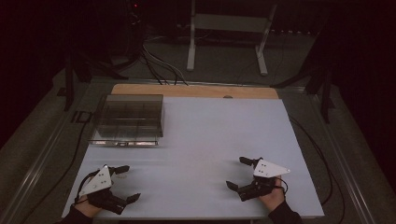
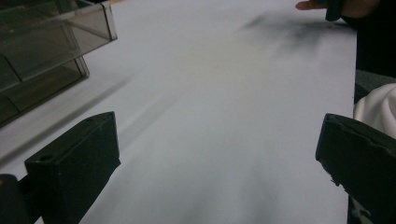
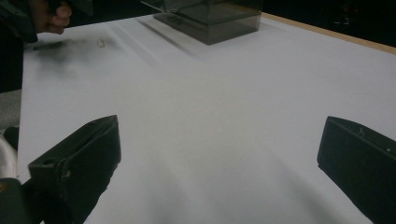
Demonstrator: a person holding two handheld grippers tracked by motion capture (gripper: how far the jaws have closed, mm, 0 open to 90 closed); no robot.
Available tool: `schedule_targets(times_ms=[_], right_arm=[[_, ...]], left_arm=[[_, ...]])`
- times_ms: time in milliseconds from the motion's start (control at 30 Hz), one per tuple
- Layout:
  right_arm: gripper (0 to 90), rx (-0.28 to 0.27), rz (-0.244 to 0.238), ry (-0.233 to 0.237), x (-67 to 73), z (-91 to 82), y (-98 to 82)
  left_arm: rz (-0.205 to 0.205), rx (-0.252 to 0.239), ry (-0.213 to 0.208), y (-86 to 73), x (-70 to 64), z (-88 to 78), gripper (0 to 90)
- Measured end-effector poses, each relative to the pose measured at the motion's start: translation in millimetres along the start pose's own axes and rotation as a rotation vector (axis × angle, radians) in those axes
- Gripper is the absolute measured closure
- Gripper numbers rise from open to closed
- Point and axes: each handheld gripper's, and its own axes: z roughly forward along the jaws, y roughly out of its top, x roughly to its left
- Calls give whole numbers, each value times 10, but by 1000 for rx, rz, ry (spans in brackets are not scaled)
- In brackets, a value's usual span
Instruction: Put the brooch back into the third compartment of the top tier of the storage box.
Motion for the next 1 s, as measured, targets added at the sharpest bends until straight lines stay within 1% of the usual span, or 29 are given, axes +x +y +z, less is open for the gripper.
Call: schedule_targets(times_ms=[67,100,133,167,200,233,267,333,400,467,533,567,633,667,733,833,933,1000], right_arm=[[0,-1,0,-2,-1,-10,-2],[0,2,-3,-1,0,-14,-2],[0,3,-4,-1,1,-15,-2],[0,3,-3,-3,1,-15,-3],[0,8,2,-2,2,-14,-4],[0,8,2,-2,2,-14,-4],[0,16,5,-4,3,-11,-6],[0,30,1,-2,7,0,-10],[0,25,5,-1,11,1,-5],[0,19,4,-4,11,-4,1],[0,9,13,-6,7,-8,4],[0,2,20,-2,5,-9,5],[0,-3,19,-5,10,-11,9],[0,-4,17,-8,14,-15,12],[0,-15,19,-11,14,-23,19],[0,-25,20,-16,13,-32,22],[0,-29,27,-15,11,-36,24],[0,-30,24,-16,20,-37,28]], left_arm=[[6,15,-2,4,-12,12,6],[6,15,-2,4,-12,12,6],[9,16,-15,-7,-12,22,6],[9,16,-15,-7,-12,22,6],[-1,33,-27,-25,-2,39,6],[-1,33,-27,-25,-2,39,6],[0,38,-33,-30,0,43,6],[-1,33,-40,-23,-9,43,6],[5,31,-48,-5,-18,36,6],[15,27,-79,32,-38,16,6],[19,28,-93,82,-58,0,6],[20,22,-101,108,-68,-10,6],[24,19,-112,169,-89,-29,6],[29,9,-112,199,-98,-42,6],[23,-11,-110,262,-102,-69,6],[29,-34,-99,337,-100,-107,6],[24,-53,-78,389,-89,-132,6],[32,-54,-59,412,-80,-144,6]])
